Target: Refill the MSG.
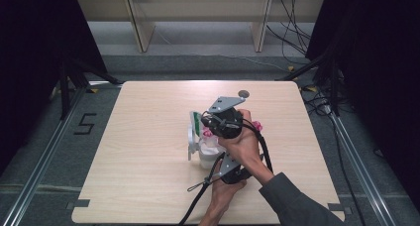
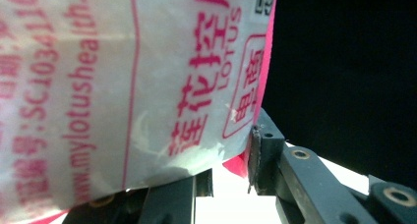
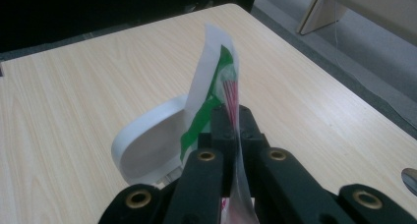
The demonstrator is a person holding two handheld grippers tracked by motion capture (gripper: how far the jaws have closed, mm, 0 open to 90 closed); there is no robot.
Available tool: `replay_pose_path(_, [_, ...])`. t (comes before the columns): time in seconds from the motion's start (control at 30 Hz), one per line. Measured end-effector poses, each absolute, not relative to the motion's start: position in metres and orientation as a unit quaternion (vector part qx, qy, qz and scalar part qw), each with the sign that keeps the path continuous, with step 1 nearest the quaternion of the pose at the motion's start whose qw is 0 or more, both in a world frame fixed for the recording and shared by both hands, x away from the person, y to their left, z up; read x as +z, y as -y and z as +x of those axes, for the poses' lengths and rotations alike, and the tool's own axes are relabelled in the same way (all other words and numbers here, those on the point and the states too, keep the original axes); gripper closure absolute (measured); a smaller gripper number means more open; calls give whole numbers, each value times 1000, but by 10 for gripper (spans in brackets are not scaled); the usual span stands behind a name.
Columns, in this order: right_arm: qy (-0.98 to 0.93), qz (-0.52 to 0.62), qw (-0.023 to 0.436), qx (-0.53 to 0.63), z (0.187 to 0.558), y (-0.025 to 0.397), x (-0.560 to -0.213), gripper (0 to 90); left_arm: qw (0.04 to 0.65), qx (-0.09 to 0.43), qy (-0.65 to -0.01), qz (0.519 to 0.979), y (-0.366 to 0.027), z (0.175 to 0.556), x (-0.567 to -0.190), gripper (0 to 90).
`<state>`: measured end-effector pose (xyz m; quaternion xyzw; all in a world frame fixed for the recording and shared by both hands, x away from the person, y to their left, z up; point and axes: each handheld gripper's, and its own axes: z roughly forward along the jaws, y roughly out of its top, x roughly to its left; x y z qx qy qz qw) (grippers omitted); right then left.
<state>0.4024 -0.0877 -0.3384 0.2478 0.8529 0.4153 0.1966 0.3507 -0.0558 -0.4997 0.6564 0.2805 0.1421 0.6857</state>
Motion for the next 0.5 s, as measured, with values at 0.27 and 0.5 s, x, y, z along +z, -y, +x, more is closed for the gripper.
replay_pose_path(0.27, [-849,256,193,421,403,88,-337,900,682,145,-279,660,54,351,-500,750])
replay_pose_path(0.5, [-848,255,192,423,403,87,-337,900,691,139,-284,650,55,351,-499,749])
